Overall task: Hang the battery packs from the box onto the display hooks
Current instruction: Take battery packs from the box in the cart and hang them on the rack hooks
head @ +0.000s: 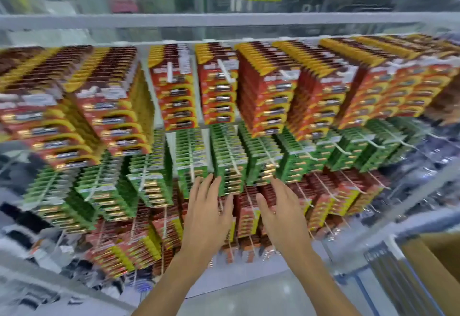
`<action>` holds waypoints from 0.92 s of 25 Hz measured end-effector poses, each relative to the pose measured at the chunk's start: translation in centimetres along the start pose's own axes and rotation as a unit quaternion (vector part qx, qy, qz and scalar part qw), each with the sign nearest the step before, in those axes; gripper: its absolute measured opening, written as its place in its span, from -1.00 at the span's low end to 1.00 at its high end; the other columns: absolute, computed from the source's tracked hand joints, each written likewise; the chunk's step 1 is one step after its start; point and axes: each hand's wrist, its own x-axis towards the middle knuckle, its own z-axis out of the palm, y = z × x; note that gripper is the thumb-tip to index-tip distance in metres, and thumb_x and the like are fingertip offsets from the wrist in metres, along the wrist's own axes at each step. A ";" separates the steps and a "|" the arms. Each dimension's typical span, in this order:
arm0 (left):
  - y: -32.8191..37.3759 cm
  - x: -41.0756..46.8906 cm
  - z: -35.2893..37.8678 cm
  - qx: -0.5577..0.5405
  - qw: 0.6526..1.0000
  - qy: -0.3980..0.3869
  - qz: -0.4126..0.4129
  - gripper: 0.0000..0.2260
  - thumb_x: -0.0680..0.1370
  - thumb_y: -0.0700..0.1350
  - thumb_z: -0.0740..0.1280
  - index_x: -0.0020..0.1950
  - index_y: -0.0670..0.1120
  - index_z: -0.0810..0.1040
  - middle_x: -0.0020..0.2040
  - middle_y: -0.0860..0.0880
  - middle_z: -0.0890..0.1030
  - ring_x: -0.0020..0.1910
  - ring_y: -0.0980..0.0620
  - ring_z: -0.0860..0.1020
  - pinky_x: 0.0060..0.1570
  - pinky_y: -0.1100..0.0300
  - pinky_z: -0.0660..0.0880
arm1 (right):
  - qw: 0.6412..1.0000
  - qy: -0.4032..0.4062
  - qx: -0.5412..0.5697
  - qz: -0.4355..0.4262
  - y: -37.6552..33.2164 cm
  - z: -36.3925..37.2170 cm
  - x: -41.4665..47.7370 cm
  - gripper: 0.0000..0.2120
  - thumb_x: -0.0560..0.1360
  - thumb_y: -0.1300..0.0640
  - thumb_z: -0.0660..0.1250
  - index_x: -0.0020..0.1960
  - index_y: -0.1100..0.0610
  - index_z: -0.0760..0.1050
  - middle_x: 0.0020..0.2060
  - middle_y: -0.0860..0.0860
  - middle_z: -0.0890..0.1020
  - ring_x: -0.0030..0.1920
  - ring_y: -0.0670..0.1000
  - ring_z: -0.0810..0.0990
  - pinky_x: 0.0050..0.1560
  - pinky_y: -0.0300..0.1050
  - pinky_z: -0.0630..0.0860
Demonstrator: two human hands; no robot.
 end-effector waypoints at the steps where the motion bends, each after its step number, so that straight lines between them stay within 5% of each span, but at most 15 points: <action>1: 0.6 -0.1 0.8 0.007 1.000 -0.006 0.014 -0.47 0.71 0.17 0.12 0.65 0.02 0.21 0.67 0.09 0.13 0.67 0.09 -0.09 0.57 0.18 -0.13 | 1.000 0.006 -0.002 0.014 1.1 -0.6 -0.4 -0.43 0.68 -0.13 0.19 0.62 0.07 0.22 0.59 0.00 0.30 0.60 0.01 0.18 0.55 -0.04 0.19; 7: 8.8 -1.9 9.6 -0.011 0.990 -0.092 0.108 -0.50 0.71 0.08 0.18 0.62 -0.06 0.30 0.65 0.02 0.20 0.67 0.00 0.01 0.61 0.11 -0.04 | 0.989 0.071 -0.004 0.133 12.2 -8.3 -4.9 -0.43 0.66 -0.20 0.18 0.54 0.11 0.33 0.47 0.06 0.43 0.48 0.14 0.37 0.42 0.12 0.37; 12: 16.9 -5.5 18.4 0.009 0.967 -0.174 0.186 -0.38 0.62 0.22 0.04 0.50 -0.15 0.47 0.55 -0.12 0.42 0.58 -0.17 0.28 0.59 0.04 0.07 | 0.967 0.124 -0.009 0.223 21.7 -15.8 -10.3 -0.45 0.67 -0.10 0.24 0.58 0.11 0.28 0.51 0.07 0.40 0.52 0.09 0.32 0.43 0.00 0.29; 16: 22.5 -8.9 25.1 0.000 0.944 -0.230 0.237 -0.46 0.61 0.13 0.12 0.43 -0.18 0.53 0.45 -0.16 0.51 0.50 -0.22 0.39 0.54 -0.01 0.19 | 0.949 0.150 -0.025 0.277 28.6 -19.7 -13.8 -0.45 0.66 -0.07 0.28 0.56 0.14 0.31 0.51 0.06 0.42 0.53 0.10 0.34 0.46 0.01 0.31; 20: 26.9 -12.1 30.9 0.007 0.922 -0.291 0.255 -0.29 0.57 0.25 -0.01 0.53 -0.18 0.43 0.56 -0.13 0.40 0.58 -0.16 0.29 0.59 0.00 0.13 | 0.931 0.156 -0.041 0.328 34.6 -22.7 -17.2 -0.56 0.66 -0.09 0.26 0.44 0.12 0.41 0.34 0.04 0.53 0.37 0.13 0.46 0.28 0.03 0.45; 23: 30.9 -13.8 33.4 -0.001 0.908 -0.343 0.240 -0.47 0.68 0.10 0.20 0.56 -0.16 0.37 0.59 -0.10 0.33 0.62 -0.12 0.20 0.59 0.05 0.08 | 0.913 0.163 -0.032 0.373 38.5 -24.4 -19.2 -0.64 0.65 -0.06 0.28 0.35 0.12 0.46 0.26 0.05 0.56 0.30 0.14 0.50 0.15 -0.01 0.43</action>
